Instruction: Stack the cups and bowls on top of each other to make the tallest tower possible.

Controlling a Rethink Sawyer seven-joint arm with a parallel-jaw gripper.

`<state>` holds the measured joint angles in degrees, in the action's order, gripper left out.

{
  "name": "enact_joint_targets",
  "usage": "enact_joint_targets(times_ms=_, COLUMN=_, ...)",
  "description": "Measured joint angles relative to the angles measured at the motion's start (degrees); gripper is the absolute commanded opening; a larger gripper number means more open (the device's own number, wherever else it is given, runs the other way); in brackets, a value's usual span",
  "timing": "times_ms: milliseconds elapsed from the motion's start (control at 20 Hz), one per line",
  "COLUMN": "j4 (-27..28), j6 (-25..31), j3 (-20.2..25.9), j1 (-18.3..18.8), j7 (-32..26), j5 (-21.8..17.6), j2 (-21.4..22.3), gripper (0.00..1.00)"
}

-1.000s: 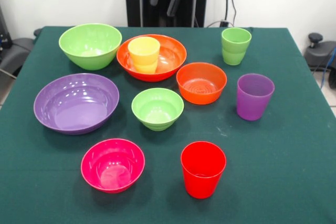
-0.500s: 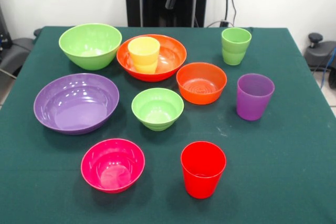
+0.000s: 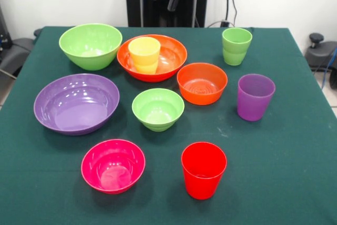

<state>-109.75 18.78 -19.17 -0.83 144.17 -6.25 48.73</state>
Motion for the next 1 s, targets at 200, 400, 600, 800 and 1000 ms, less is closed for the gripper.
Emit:
enact_joint_targets(times_ms=200, j4=0.5, j6=0.0, j3=0.0, j1=-0.1, j7=0.0, j5=0.0, j2=-1.3, gripper=1.00)
enact_joint_targets(times_ms=400, j4=1.4, j6=0.0, j3=0.0, j1=-0.5, j7=0.0, j5=0.0, j2=-3.0, gripper=1.00)
enact_joint_targets(times_ms=600, j4=2.8, j6=0.0, j3=0.0, j1=-1.4, j7=0.0, j5=0.4, j2=-4.8, gripper=1.00)
enact_joint_targets(times_ms=800, j4=4.9, j6=0.0, j3=0.0, j1=-3.2, j7=0.0, j5=1.6, j2=-7.3, gripper=1.00)
enact_joint_targets(times_ms=1000, j4=6.2, j6=0.0, j3=0.0, j1=-4.2, j7=0.0, j5=2.5, j2=-8.9, gripper=1.00)
